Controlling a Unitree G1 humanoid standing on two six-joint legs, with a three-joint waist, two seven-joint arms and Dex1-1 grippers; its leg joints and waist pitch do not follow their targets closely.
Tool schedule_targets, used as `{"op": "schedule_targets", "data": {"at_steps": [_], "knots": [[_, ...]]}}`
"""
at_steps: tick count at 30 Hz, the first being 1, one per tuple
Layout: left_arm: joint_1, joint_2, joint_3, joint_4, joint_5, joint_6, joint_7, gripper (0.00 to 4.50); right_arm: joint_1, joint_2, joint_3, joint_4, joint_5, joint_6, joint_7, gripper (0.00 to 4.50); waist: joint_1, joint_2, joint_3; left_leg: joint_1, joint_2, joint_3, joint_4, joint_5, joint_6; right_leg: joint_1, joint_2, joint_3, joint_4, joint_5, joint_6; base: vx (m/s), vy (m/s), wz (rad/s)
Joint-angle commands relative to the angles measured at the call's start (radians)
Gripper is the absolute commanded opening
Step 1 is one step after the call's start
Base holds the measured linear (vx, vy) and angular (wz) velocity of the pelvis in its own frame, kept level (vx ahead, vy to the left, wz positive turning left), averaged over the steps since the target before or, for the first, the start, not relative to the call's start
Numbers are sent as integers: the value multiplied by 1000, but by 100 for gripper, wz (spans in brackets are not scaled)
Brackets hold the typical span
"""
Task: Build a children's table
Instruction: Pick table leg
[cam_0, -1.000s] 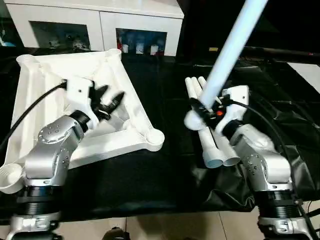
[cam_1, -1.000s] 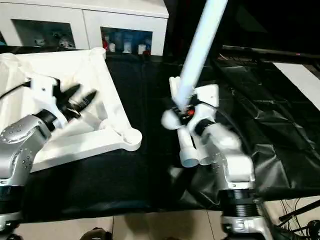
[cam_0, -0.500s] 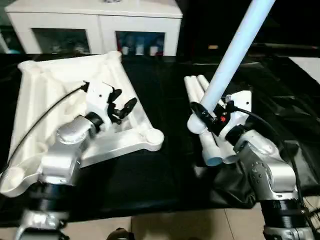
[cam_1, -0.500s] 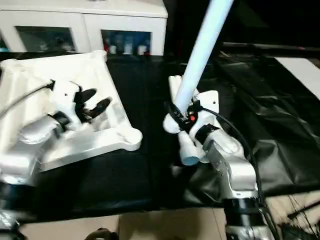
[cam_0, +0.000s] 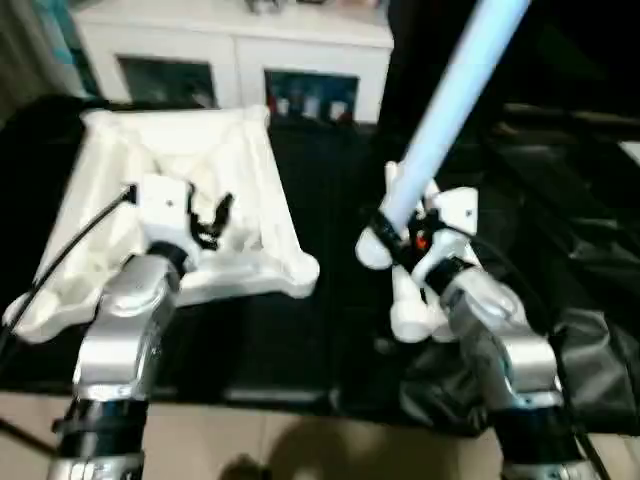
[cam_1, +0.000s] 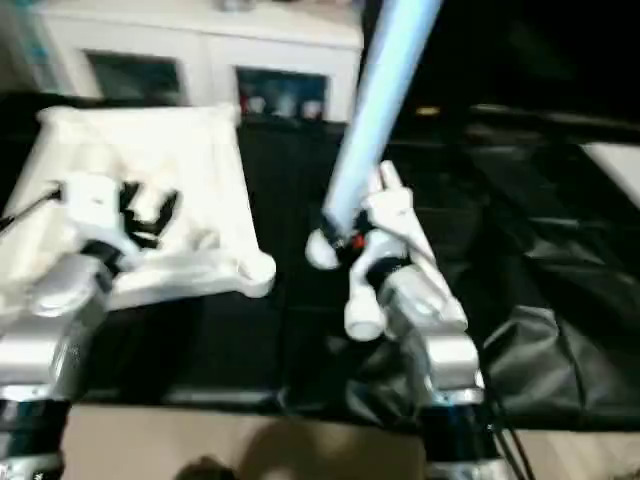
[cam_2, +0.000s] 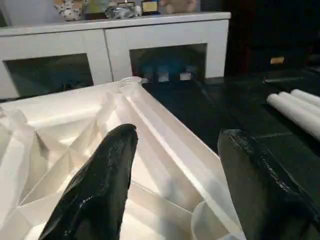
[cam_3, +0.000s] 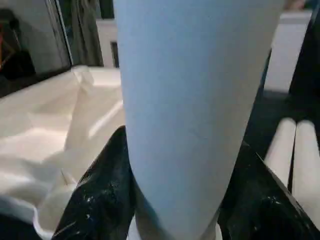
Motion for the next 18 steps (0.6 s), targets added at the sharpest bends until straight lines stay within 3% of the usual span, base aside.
{"op": "schedule_targets", "data": {"at_steps": [1, 2, 3, 4, 5, 6, 7, 8, 9, 10, 11, 12, 13, 14, 15, 16, 17, 18], "knots": [[-20, 3, -7, 14, 18, 15, 3, 296, -13, 7, 1, -21, -3, -20, -1, 186, 19, -15, -73, -53, 40, -16, 20, 6, 108, 110, -234, 177, -147, -3, -65, -51, -58, 12], [-27, 1, -8, 23, 20, 14, 3, 296, -11, 8, -5, -26, 2, -17, -10, 186, 29, -9, -71, -57, 45, -25, 52, -11, 80, 101, -267, 193, -158, -63, -81, 0, 0, 0], [-36, -2, -6, 45, 22, 4, 1, 296, -4, 14, -22, -36, 14, -7, -32, 186, 32, -5, -70, -60, 47, -31, 69, -25, 59, 97, -280, 200, -162, -104, -88, -45, 59, 4], [-40, -4, -6, 60, 23, -5, -1, 296, 3, 20, -33, -43, 21, -1, -46, 186, 33, -3, -63, -62, 57, -43, 72, -31, 12, 91, -278, 190, -169, -196, -146, -45, 59, 4], [-41, -6, -4, 70, 20, -18, -8, 296, 7, 21, -37, -47, 19, -3, -57, 186, 31, -8, -62, -58, 56, -41, 61, -25, 9, 90, -265, 182, -171, -212, -168, -47, 114, 2], [-40, -9, -2, 76, 20, -32, -12, 296, 11, 24, -42, -50, 17, -7, -67, 186, 32, 4, -63, -30, 71, -38, 10, 0, 20, 77, -231, 147, -168, -227, -205, -46, 162, 3], [-41, -16, 9, 87, 10, -31, -11, 296, 15, 31, -51, -51, 23, -5, -81, 186, 25, 10, -64, -16, 79, -29, -27, 13, 34, 77, -202, 124, -162, -215, -216, -46, 162, 3], [-43, -22, 17, 104, 4, -35, -12, 296, 19, 41, -64, -51, 31, 3, -98, 186, -24, 28, -63, 63, 119, -17, -119, -66, 102, 12, -72, 47, -98, -122, -177, -46, 206, 11], [-42, -20, 19, 119, -3, -42, -21, 296, 22, 42, -63, -50, 32, 6, -98, 186, -24, 28, -63, 63, 119, -17, -119, -66, 102, 12, -72, 47, -98, -122, -177, -48, 220, 15], [-41, -18, 20, 131, -9, -48, -28, 296, 24, 43, -63, -49, 31, 8, -98, 186, -47, 48, -78, 78, 145, -34, -129, -136, 106, 4, -59, 28, -52, -53, -138, -48, 220, 15], [-36, -4, 5, 151, 6, -74, -36, 296, 27, 38, -53, -48, 20, 11, -93, 186, -63, 32, -69, 64, 153, -25, -148, -232, 49, 7, -67, 33, -65, -13, -102, -50, 201, 14], [-35, -1, 1, 155, 9, -85, -40, 296, 28, 36, -50, -47, 16, 10, -91, 186, -68, 35, -65, 62, 139, -11, -158, -341, -54, 7, -77, 43, -80, 3, -81, -47, 165, 16], [-34, -2, 1, 157, 7, -88, -40, 296, 28, 35, -49, -46, 16, 10, -89, 186, -75, 31, -63, 64, 126, 0, -157, -380, -90, 5, -85, 50, -92, -1, -81, -47, 165, 16], [-34, -5, 2, 169, 4, -107, -42, 296, 28, 33, -46, -40, 15, 12, -82, 186, -81, 16, -60, 63, 106, 17, -152, -422, -131, 10, -101, 63, -114, -60, -79, -39, 112, 13], [-37, -7, -2, 182, 6, -144, -56, 296, 27, 28, -43, -34, 11, 11, -77, 186, -84, -4, -60, 58, 94, 31, -145, -419, -133, 14, -114, 74, -132, -147, -66, -29, 61, 5], [-40, -6, -5, 188, 9, -164, -64, 296, 25, 25, -41, -33, 8, 11, -76, 186, -85, -14, -62, 48, 92, 36, -144, -368, -122, 20, -124, 84, -137, -190, -51, -29, 61, 5], [-41, -7, -8, 190, 3, -175, -84, 296, 23, 23, -41, -34, 14, 11, -69, 186, -85, -13, -64, 44, 92, 38, -143, -345, -118, 22, -126, 87, -138, -195, -46, 0, 0, 0], [-40, -4, -19, 193, 1, -180, -112, 296, 20, 19, -41, -35, 21, 13, -58, 186, -88, -31, -65, 35, 96, 40, -143, -304, -101, 26, -128, 87, -138, -215, -39, 0, 0, 0]]}}
